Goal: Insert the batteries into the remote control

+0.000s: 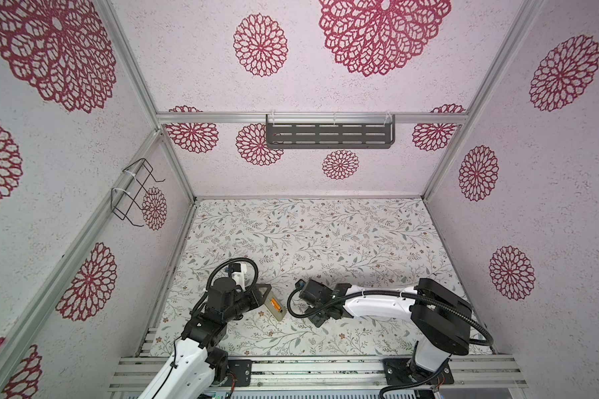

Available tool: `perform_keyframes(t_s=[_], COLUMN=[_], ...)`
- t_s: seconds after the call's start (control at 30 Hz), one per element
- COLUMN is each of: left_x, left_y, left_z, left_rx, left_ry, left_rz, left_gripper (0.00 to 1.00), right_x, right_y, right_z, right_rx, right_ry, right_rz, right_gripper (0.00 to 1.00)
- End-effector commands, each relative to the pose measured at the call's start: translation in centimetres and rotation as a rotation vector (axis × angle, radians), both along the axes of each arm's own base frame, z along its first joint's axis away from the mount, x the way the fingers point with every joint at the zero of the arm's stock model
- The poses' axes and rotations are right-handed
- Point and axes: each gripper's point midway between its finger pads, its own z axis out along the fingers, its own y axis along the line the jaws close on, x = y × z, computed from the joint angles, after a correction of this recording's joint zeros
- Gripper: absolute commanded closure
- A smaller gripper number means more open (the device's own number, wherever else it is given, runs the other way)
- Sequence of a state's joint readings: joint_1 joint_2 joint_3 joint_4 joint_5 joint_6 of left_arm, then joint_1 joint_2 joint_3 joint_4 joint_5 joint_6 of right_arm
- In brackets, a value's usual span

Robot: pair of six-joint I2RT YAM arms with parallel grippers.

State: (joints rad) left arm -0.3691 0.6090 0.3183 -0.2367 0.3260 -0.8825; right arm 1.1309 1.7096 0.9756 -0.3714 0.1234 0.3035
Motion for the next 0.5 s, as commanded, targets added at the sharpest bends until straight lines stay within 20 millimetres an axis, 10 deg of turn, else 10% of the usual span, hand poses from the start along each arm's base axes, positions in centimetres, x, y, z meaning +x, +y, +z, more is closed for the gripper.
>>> perform_keyframes(t_s=[0.0, 0.47], left_x=[0.4, 0.3], left_y=[-0.3, -0.3], left_z=[1.1, 0.8], left_rx=[-0.004, -0.002], left_ry=[-0.052, -0.045], left_rz=[-0.012, -0.012], left_gripper=[1.0, 1.0], right_x=[-0.5, -3.3], right_y=[0.0, 2.3], right_z=[0.5, -0.1], right_rx=[0.002, 0.128], right_ry=[0.025, 0.142], right_rz=[0.035, 0.183], right_gripper=[0.98, 0.96])
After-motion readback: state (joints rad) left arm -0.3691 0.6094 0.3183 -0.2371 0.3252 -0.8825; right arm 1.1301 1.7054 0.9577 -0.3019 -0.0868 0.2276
